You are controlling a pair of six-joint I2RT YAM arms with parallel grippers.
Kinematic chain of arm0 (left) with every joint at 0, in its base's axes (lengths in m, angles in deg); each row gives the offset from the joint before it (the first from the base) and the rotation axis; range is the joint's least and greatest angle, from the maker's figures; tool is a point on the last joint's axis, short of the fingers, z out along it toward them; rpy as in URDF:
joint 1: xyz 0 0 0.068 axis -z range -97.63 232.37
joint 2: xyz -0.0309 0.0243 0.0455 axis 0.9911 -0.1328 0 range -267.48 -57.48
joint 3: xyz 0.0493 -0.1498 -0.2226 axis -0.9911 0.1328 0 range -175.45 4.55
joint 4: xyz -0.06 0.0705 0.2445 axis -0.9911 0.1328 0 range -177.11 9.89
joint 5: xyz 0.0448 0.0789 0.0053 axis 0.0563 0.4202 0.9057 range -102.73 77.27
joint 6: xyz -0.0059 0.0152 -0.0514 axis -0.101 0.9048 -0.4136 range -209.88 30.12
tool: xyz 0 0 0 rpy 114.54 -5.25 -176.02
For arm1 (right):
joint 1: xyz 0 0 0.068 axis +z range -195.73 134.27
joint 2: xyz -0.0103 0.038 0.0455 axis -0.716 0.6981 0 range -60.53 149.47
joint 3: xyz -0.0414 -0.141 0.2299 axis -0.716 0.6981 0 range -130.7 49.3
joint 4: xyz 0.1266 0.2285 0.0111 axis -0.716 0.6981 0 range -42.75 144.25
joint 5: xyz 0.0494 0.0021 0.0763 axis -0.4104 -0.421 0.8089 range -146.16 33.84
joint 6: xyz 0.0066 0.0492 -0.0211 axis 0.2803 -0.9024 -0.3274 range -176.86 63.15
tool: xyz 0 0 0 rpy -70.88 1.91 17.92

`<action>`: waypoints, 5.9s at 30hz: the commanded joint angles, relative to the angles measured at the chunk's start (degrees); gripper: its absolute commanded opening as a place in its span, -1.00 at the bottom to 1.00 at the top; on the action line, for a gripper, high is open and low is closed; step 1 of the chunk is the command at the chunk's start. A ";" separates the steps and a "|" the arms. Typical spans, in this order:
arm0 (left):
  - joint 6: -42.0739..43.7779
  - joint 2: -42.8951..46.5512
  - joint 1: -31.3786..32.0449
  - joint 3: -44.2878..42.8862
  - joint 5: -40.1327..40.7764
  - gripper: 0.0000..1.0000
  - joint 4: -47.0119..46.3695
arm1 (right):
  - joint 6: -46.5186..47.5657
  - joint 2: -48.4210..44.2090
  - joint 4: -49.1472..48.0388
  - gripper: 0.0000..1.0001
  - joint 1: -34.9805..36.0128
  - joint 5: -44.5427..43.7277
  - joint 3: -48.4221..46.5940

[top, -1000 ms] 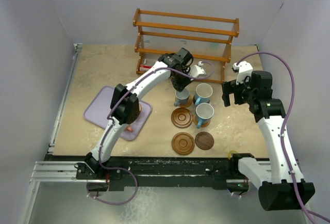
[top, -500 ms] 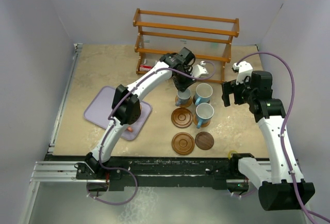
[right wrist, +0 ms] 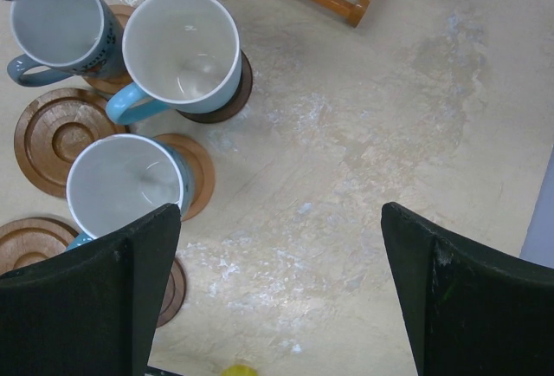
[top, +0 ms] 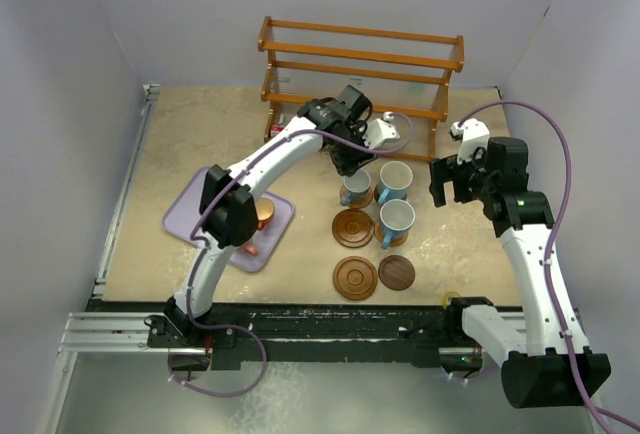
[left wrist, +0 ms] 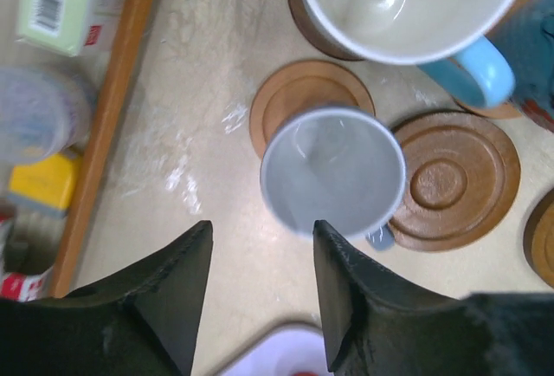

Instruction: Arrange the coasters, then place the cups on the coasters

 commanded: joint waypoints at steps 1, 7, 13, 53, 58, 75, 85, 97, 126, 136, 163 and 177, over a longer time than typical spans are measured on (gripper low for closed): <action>1.91 12.06 0.32 4.72 4.20 -0.01 -5.11 | 0.19 -1.43 -0.91 1.00 -0.33 0.91 0.14; 1.76 19.59 0.21 12.62 8.76 0.17 -5.28 | 0.33 -1.52 -0.92 1.00 -0.40 0.91 0.17; 2.01 31.58 -1.29 27.19 10.94 0.34 -7.52 | 0.50 -1.59 -1.05 1.00 -0.57 0.67 0.16; -3.38 53.40 -21.18 68.82 10.12 -0.02 -2.65 | 1.03 -0.65 -1.47 1.00 -0.74 2.13 1.13; -4.60 52.58 -22.05 70.80 8.83 -0.18 -5.08 | 1.20 0.21 -1.45 1.00 -0.73 1.57 1.04; 1.27 53.06 -22.25 74.11 10.19 -0.81 -7.54 | 1.84 0.65 -0.91 1.00 -0.75 2.32 1.14; 18.93 55.66 -22.31 72.45 12.40 -0.94 -5.08 | 1.88 0.57 -0.92 1.00 -0.75 2.40 1.12; 41.09 51.33 -22.25 68.72 4.61 -0.94 -1.24 | 2.23 1.63 -0.79 1.00 -0.75 2.06 1.12; 26.46 56.28 -24.31 68.80 2.75 -0.07 -3.89 | 2.77 1.69 -0.66 1.00 -0.75 2.05 1.22; 12.67 55.43 -26.73 72.53 2.11 -0.02 -8.67 | 3.30 2.10 -1.10 1.00 -0.75 1.95 1.10; 9.42 51.85 -29.56 70.75 1.93 -0.94 -5.17 | 3.48 2.76 -1.69 1.00 -0.75 2.14 0.95; 10.20 59.24 -29.37 60.13 -0.29 -0.94 5.16 | 3.46 2.26 -0.46 1.00 -0.75 2.06 1.04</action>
